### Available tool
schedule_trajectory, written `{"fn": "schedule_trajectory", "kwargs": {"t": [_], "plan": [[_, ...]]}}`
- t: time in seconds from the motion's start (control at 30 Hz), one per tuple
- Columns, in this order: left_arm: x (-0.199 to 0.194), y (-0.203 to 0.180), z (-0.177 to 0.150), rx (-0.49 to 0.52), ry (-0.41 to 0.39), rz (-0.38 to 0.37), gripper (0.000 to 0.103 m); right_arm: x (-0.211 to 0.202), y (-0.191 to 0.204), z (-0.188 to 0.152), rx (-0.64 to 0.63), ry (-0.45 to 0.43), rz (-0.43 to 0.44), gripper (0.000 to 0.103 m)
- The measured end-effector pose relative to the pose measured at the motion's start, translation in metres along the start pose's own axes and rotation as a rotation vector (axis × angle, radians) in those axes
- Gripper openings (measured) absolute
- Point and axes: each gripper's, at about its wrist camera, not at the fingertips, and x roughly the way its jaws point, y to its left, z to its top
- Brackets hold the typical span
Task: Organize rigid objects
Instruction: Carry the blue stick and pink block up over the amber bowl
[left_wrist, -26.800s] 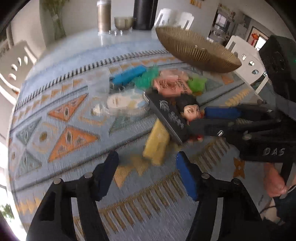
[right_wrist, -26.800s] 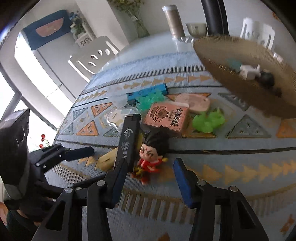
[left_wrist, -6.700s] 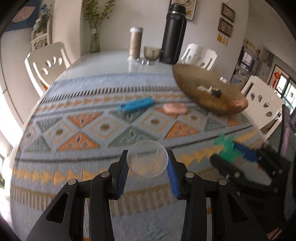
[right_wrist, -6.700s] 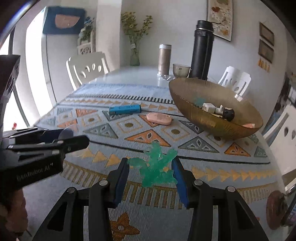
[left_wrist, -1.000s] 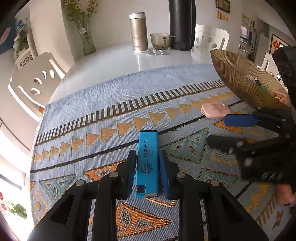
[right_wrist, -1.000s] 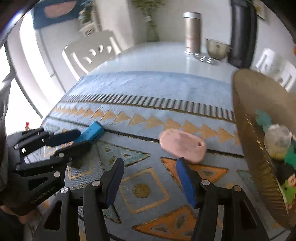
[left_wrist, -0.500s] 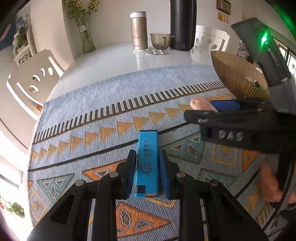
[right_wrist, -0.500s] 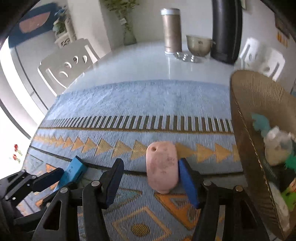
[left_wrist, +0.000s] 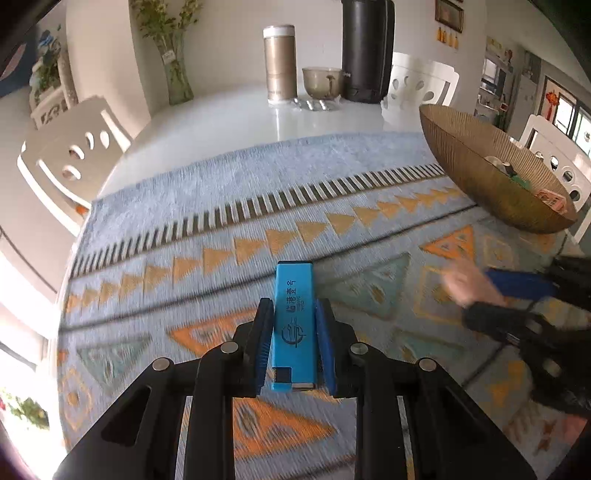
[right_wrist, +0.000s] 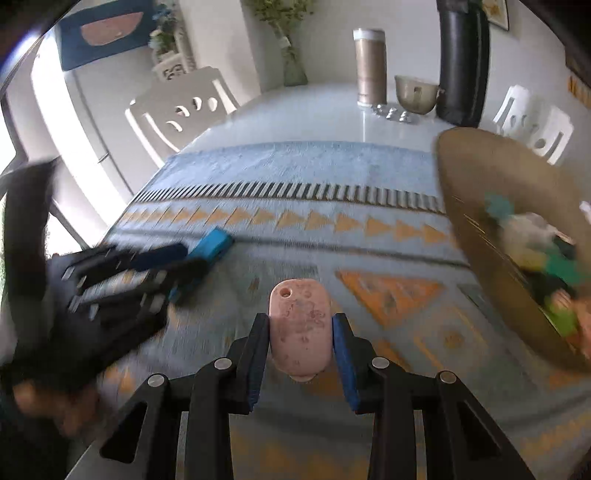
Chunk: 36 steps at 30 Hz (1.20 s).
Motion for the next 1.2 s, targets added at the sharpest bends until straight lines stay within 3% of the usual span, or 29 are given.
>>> {"fn": "schedule_trajectory", "kwargs": {"t": [0.13,0.4,0.47,0.53,0.57,0.7,0.8,0.83,0.9,1.0,1.1,1.2], "plan": [[-0.035,-0.019,-0.023,-0.018,0.019,-0.132,0.018,-0.039,-0.006,-0.036,-0.013,-0.021,0.0,0.034],[-0.083,-0.06,-0.07,0.049,-0.014,-0.097,0.02,-0.044,-0.011,-0.08,0.024,-0.002,0.054,0.034],[-0.083,-0.05,-0.066,-0.004,-0.015,-0.1,0.04,-0.041,-0.008,-0.084,0.007,-0.007,0.039,0.034],[-0.078,-0.034,-0.056,-0.078,-0.029,-0.094,0.068,-0.042,-0.007,-0.085,0.009,-0.007,0.034,0.034],[-0.076,-0.026,-0.051,-0.116,-0.047,-0.087,0.069,-0.04,-0.007,-0.085,0.009,-0.004,0.03,0.034],[-0.049,-0.012,-0.033,-0.182,-0.001,-0.093,0.069,-0.039,-0.007,-0.085,0.01,-0.007,0.031,0.035],[-0.02,-0.024,-0.023,-0.135,0.058,-0.045,0.065,-0.038,-0.004,-0.085,-0.008,-0.007,0.018,0.037],[-0.014,-0.027,-0.022,-0.12,0.074,-0.021,0.055,-0.038,-0.002,-0.085,-0.015,-0.007,0.011,0.038],[-0.01,-0.036,-0.021,-0.082,0.056,0.031,0.047,-0.037,0.001,-0.085,-0.03,-0.006,-0.002,0.039],[-0.01,-0.046,-0.018,-0.046,0.042,0.043,0.021,-0.035,0.005,-0.085,-0.051,-0.004,-0.021,0.04],[-0.01,-0.055,-0.019,-0.015,0.029,0.055,0.021,-0.034,0.01,-0.085,-0.073,-0.002,-0.047,0.04],[-0.025,-0.063,-0.023,0.007,-0.021,0.02,0.021,-0.035,0.015,-0.086,-0.094,-0.009,-0.075,0.034]]}}
